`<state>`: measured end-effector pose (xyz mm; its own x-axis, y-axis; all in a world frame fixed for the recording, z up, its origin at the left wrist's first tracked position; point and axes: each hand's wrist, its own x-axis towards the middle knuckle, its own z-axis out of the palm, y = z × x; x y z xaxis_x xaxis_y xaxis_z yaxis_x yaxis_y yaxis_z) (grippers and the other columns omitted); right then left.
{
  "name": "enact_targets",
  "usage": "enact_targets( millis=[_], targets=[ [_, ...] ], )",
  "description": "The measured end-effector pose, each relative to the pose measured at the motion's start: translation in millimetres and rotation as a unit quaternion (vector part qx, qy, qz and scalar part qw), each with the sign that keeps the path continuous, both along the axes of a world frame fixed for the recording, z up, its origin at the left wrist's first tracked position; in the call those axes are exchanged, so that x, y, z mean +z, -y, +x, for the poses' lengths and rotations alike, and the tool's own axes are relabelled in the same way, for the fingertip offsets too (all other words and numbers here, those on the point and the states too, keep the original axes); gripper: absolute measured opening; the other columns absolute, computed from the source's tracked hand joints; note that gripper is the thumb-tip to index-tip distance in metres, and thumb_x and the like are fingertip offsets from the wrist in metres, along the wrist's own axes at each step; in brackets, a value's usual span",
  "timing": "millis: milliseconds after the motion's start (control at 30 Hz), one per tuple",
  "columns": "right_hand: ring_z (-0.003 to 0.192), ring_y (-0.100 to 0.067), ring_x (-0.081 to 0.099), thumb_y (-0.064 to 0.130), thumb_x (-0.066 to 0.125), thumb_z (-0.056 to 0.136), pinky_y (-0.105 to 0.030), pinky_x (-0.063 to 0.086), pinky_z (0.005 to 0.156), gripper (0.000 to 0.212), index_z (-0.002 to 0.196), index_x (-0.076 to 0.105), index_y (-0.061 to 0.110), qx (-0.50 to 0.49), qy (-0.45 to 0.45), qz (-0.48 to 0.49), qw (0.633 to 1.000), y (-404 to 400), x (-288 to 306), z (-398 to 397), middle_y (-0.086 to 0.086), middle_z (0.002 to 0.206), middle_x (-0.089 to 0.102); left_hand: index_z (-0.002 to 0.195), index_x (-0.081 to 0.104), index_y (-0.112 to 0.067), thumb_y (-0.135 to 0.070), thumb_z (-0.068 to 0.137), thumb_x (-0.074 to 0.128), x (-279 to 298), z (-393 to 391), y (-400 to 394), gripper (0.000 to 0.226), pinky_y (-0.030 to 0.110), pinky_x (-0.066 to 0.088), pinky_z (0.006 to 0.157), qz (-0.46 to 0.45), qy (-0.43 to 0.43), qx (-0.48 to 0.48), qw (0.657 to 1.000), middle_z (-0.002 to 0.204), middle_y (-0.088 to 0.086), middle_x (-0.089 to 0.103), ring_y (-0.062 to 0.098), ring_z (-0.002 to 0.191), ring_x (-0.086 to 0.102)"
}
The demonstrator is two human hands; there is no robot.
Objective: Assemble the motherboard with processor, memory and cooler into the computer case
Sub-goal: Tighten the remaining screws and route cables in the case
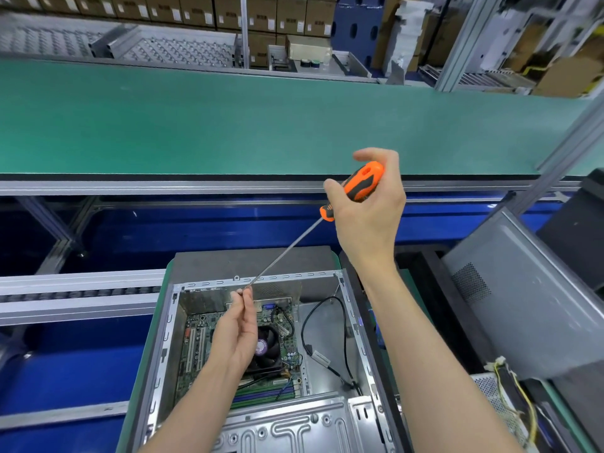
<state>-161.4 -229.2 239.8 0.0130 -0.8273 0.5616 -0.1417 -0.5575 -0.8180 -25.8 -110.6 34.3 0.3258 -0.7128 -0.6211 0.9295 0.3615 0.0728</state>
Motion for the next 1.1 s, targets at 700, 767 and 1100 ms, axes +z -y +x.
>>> enact_targets(
  millis=[700, 767, 1100],
  targets=[
    [0.045, -0.021, 0.065, 0.009, 0.066, 0.084, -0.037, 0.05, 0.044, 0.026, 0.101, 0.045, 0.009, 0.044, -0.083, -0.069, 0.993, 13, 28, -19, -0.013, 0.061, 0.05, 0.103, 0.062, 0.009, -0.028, 0.103, 0.051, -6, 4, -3, 0.038, 0.024, 0.059, 0.062, 0.085, 0.142, -0.018, 0.986, 0.091, 0.019, 0.075, 0.023, 0.083, 0.075],
    [0.048, -0.027, 0.061, 0.013, 0.066, 0.083, -0.043, 0.049, 0.049, 0.026, 0.099, 0.046, 0.011, 0.038, -0.118, -0.096, 0.988, 13, 27, -18, -0.01, 0.06, 0.049, 0.094, 0.063, 0.001, -0.024, 0.105, 0.046, -9, 7, -5, 0.031, 0.017, 0.045, 0.04, 0.115, 0.166, -0.027, 0.979, 0.067, 0.004, 0.064, 0.009, 0.048, 0.061],
    [0.055, -0.023, 0.046, 0.013, 0.069, 0.085, -0.041, 0.047, 0.057, 0.03, 0.103, 0.045, 0.011, 0.098, -0.336, -0.148, 0.925, 0, -27, -6, 0.017, 0.063, 0.033, 0.079, 0.076, -0.043, -0.039, 0.076, 0.076, -3, 12, 1, 0.005, 0.02, 0.046, 0.058, 0.31, 0.774, -0.39, 0.391, 0.072, -0.026, 0.064, -0.002, 0.062, 0.061]
  ],
)
